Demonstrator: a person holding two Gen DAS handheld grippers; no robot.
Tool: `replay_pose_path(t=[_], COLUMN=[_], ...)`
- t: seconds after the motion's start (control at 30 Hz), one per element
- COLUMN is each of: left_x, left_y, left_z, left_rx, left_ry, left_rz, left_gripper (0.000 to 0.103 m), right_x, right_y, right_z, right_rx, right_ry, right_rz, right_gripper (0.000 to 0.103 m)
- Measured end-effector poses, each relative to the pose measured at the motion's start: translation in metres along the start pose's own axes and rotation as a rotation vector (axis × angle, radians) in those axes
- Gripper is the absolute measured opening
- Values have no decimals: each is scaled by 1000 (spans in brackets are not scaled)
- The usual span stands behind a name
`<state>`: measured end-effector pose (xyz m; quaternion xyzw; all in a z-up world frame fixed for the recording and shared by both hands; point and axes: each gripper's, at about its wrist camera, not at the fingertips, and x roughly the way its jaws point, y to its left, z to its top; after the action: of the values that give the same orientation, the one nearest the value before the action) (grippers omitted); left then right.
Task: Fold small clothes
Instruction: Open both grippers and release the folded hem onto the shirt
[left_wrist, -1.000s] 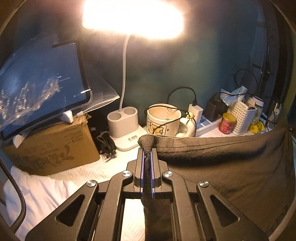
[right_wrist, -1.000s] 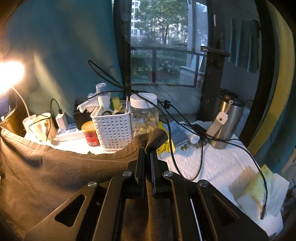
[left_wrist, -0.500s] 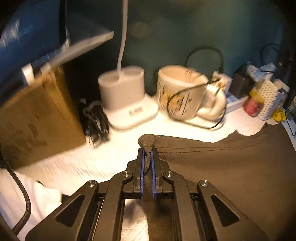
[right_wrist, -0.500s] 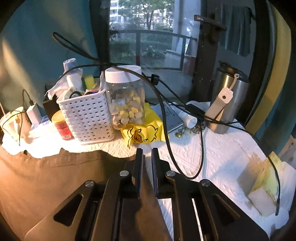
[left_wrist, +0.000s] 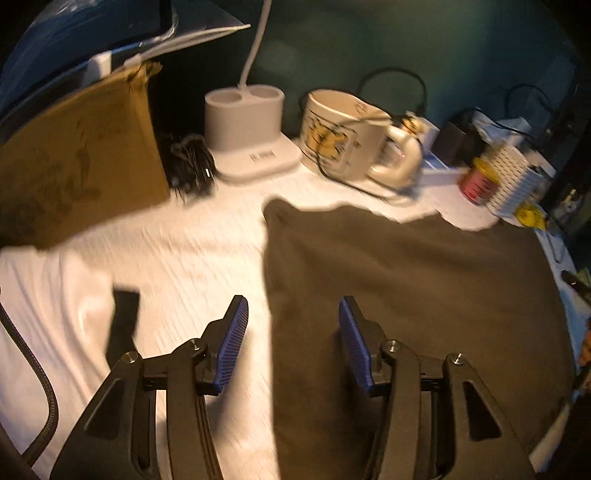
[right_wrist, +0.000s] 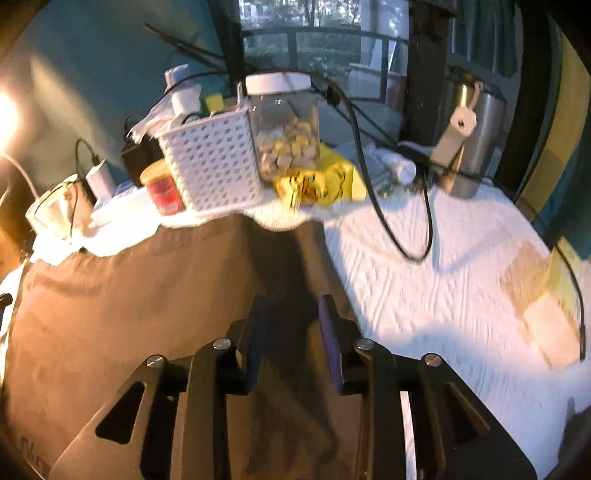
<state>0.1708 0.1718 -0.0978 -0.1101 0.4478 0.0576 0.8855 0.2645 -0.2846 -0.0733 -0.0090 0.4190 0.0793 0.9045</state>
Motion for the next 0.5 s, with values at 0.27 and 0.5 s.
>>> replay_pose_path(t=[0.27,0.5], left_x=[-25,-41], left_y=[-13,-19], left_z=[-43,-86], left_rx=[-7,-40], left_ry=[57,76], left_rz=[-28,-7], left_gripper=[51,54], right_x=[-25,-49], right_y=[-12,-28], right_z=[-49,-92], right_rx=[22,63], right_ry=[55,80], right_rz=[17,12], right_gripper=[32,45])
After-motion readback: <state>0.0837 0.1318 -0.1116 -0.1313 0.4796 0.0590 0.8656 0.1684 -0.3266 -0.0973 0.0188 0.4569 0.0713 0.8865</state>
